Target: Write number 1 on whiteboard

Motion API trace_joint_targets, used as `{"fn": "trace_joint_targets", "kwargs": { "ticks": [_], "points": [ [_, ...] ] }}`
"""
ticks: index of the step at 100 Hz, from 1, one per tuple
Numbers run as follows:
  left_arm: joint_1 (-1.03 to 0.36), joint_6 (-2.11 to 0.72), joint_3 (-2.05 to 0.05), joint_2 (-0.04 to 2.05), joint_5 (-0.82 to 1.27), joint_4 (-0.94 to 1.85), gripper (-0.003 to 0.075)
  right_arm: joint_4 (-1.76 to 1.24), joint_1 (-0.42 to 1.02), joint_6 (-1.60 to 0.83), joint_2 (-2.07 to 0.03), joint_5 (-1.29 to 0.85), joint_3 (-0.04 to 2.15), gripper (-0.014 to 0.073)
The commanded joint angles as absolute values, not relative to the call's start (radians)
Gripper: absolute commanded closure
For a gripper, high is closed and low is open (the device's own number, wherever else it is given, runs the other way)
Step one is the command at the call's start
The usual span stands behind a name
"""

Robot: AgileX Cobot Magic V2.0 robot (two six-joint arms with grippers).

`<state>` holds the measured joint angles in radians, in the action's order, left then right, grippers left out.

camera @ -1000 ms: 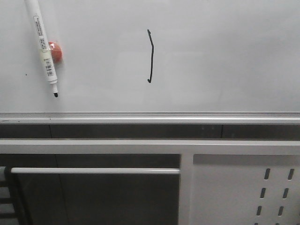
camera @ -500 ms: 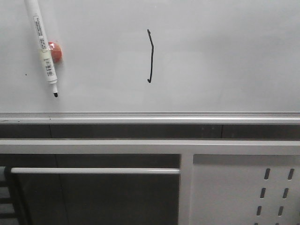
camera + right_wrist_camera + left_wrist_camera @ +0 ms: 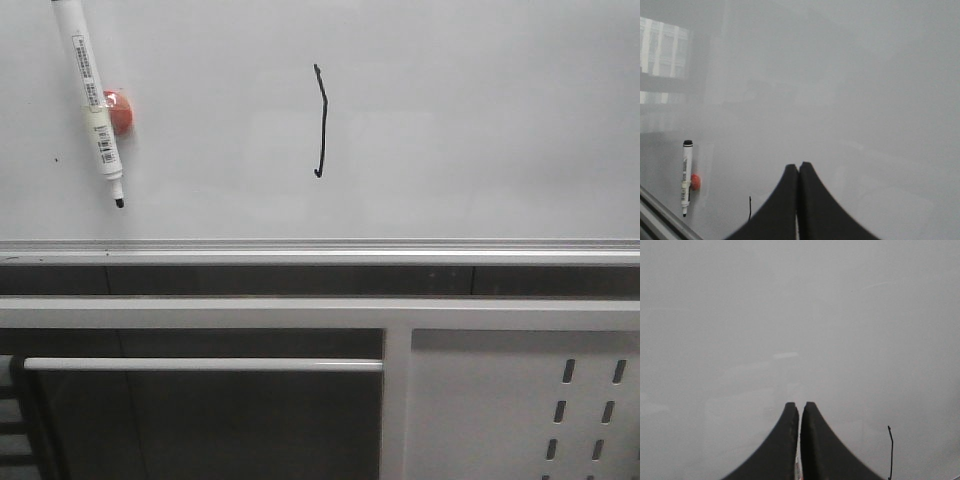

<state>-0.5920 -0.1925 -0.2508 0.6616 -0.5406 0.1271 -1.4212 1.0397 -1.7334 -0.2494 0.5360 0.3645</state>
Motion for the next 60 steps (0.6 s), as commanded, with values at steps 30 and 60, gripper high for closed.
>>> {"fn": "trace_joint_targets", "kwargs": {
  "ticks": [30, 60],
  "points": [
    [-0.592, -0.318, -0.282, 0.437, -0.289, 0.217, 0.0738, -1.619, 1.036, -2.054, -0.095, 0.565, 0.39, 0.0673],
    [-0.489, -0.318, -0.282, 0.324, -0.066, 0.259, 0.0738, -1.803, 1.036, -2.242, 0.01, 0.631, 0.39, 0.0673]
  ]
}}
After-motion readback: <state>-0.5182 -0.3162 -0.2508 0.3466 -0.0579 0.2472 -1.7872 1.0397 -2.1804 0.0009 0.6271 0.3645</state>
